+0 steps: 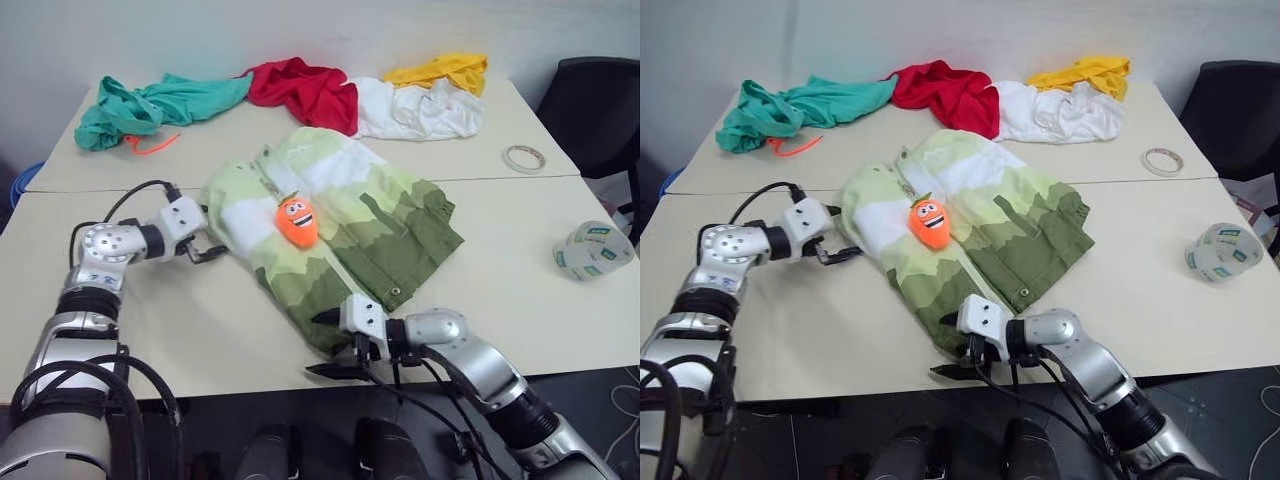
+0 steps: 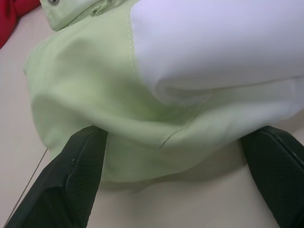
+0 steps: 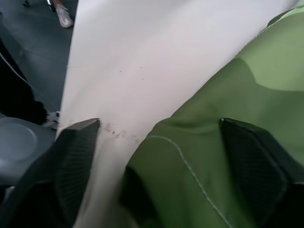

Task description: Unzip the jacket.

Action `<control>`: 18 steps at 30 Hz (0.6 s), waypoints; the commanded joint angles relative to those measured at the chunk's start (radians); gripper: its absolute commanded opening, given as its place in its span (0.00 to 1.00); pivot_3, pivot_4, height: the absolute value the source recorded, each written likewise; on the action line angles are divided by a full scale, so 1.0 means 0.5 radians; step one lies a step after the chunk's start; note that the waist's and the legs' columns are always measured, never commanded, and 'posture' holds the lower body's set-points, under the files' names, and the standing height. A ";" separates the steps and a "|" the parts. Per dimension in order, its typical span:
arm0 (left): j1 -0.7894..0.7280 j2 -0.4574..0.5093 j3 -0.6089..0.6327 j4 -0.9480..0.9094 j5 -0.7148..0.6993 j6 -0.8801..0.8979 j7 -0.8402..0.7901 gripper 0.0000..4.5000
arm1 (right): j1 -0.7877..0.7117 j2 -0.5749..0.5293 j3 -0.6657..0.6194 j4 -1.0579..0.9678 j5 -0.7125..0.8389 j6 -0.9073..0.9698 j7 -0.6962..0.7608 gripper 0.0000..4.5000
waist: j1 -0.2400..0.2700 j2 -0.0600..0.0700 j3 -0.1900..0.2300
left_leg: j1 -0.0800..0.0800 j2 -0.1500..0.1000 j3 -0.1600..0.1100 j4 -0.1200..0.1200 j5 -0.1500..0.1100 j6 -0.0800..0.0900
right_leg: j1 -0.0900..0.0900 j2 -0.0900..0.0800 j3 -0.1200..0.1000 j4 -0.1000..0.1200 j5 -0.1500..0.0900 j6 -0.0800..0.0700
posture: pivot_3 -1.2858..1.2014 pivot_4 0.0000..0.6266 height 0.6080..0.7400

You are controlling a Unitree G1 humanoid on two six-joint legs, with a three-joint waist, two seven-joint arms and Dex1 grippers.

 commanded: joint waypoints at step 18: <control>0.711 -0.149 0.021 -1.115 -0.629 0.592 -1.053 0.00 | 0.527 -0.622 -0.899 -0.379 0.328 0.151 0.146 0.00 | 0.000 0.005 -0.002 | -0.001 -0.008 -0.009 0.000 -0.007 0.010 | 0.009 -0.006 -0.007 -0.010 0.003 0.006 | 0.52 0.24 1.00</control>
